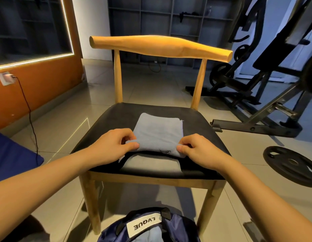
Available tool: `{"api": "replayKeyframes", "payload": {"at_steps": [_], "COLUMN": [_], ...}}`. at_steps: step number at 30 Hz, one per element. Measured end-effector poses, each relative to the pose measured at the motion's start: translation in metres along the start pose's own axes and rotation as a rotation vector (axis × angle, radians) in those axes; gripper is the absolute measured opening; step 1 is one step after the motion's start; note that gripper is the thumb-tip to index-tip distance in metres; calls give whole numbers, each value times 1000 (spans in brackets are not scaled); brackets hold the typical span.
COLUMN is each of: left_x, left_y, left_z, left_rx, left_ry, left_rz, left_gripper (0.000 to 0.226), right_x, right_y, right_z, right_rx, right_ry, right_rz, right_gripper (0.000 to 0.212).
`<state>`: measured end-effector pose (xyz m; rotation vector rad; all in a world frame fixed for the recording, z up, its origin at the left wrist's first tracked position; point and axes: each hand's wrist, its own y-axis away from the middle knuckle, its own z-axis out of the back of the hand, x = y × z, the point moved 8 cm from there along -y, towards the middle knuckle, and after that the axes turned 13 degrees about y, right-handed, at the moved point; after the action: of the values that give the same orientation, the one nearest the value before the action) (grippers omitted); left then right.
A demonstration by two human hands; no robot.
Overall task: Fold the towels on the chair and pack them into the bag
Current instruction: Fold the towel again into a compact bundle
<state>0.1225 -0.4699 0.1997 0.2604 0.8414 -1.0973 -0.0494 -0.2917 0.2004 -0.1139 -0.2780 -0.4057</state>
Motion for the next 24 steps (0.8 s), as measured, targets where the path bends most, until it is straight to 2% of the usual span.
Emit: {"api": "replayKeyframes", "payload": {"at_steps": [1,3,6,9,12,17,21,24], "left_x": [4,11,15,14,15,17,8,5], "left_y": [-2,-6,-11,-16,-23,-28,-22,-20], "left_z": [1,2,4,7,8,10,10,5], "left_rx": [-15,-44,-121,-203,-196,-152,-24,54], "left_ry": [53,127,102,103,136,125,146,126], "left_rz": [39,95,94,52,20,-41,-135,-138], "left_gripper": [14,14,13,13,12,14,13,22], "right_x": [0,-3,-5,9,18,20,17,9], "right_y": [-1,-3,-4,-2,2,9,5,-2], "right_z": [0,0,9,13,13,9,10,8], "right_rx": [4,-42,-237,-340,-403,-312,-306,-202], "right_ry": [-30,-76,27,109,198,304,246,157], "right_rz": [-24,-83,-145,-42,67,145,99,41], "right_gripper": [37,29,16,6,5,30,24,17]}}
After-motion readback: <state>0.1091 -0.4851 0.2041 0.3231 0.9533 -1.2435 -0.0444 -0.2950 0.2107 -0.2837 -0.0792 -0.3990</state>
